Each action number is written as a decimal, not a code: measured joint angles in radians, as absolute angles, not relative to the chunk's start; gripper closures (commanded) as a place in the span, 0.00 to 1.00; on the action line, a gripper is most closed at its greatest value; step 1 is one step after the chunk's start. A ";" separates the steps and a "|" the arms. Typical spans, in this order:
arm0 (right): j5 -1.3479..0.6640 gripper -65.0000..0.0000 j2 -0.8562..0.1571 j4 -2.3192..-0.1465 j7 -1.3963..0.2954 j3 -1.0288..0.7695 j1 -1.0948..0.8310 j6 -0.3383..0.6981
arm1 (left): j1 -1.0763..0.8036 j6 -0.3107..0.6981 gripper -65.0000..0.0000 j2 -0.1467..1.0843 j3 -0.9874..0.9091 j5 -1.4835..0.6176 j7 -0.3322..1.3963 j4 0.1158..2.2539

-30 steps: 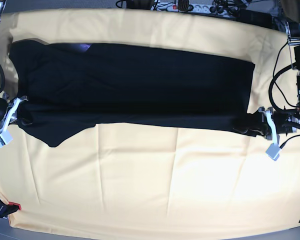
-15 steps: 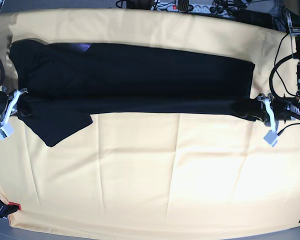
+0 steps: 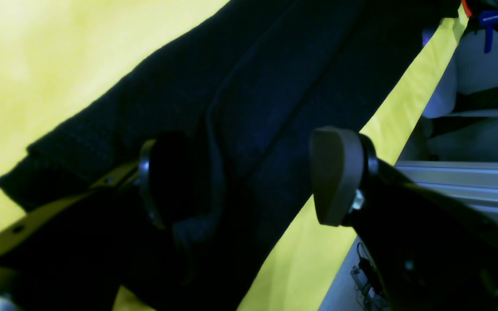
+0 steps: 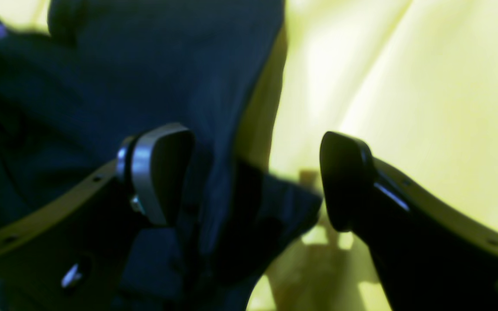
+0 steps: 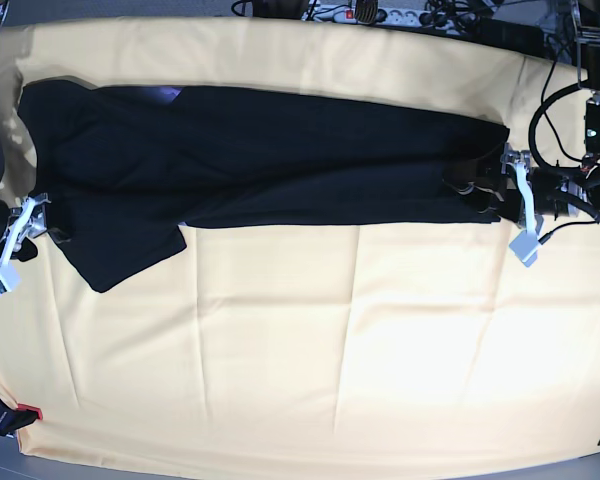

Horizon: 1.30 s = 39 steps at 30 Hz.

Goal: Fold the T-shirt properly
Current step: 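Lift the hem with both grippers and fold it over toward the collar, then regrasp the folded edge with the right gripper and tuck the sleeve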

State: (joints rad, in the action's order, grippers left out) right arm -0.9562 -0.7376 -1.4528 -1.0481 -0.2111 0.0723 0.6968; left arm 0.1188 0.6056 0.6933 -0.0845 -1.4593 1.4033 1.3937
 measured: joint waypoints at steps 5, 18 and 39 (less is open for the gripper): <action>-0.912 0.24 -0.716 -1.453 -0.904 -0.212 0.080 0.697 | 0.119 0.606 0.29 0.693 -0.084 -1.459 1.403 1.393; -0.666 0.24 -0.550 -1.120 -0.723 -0.214 0.186 0.592 | 0.119 0.606 0.29 0.693 -0.084 -1.459 1.404 1.393; -0.944 1.00 -0.509 -1.014 -0.903 -0.216 0.264 0.692 | 0.119 0.606 0.29 0.693 -0.084 -1.459 1.403 1.393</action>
